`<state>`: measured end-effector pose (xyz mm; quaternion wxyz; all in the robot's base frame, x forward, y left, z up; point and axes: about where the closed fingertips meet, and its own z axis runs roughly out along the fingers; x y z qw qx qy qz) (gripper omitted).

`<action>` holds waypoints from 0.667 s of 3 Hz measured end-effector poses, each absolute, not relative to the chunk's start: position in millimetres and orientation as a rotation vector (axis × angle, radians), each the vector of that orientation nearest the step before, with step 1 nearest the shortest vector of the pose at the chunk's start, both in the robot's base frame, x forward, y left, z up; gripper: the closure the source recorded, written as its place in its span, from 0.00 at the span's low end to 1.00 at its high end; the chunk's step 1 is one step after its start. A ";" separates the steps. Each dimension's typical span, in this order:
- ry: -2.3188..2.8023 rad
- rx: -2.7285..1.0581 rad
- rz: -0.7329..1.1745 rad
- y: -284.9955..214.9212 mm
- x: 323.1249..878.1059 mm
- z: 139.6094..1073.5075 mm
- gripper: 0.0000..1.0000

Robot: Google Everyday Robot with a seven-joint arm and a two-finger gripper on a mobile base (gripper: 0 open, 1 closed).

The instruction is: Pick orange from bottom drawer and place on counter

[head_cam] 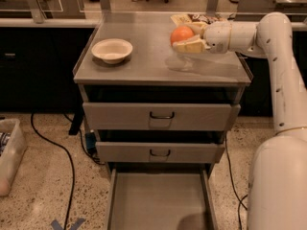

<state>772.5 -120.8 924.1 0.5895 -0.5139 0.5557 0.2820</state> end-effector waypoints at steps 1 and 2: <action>1.360 -1.321 0.606 -98.5 784.3 891.3 1.00; 1.454 -1.486 0.542 -89.4 785.5 854.6 1.00</action>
Offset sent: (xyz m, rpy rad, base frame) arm 0.0200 0.0158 -0.0988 -0.5555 0.0952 0.0864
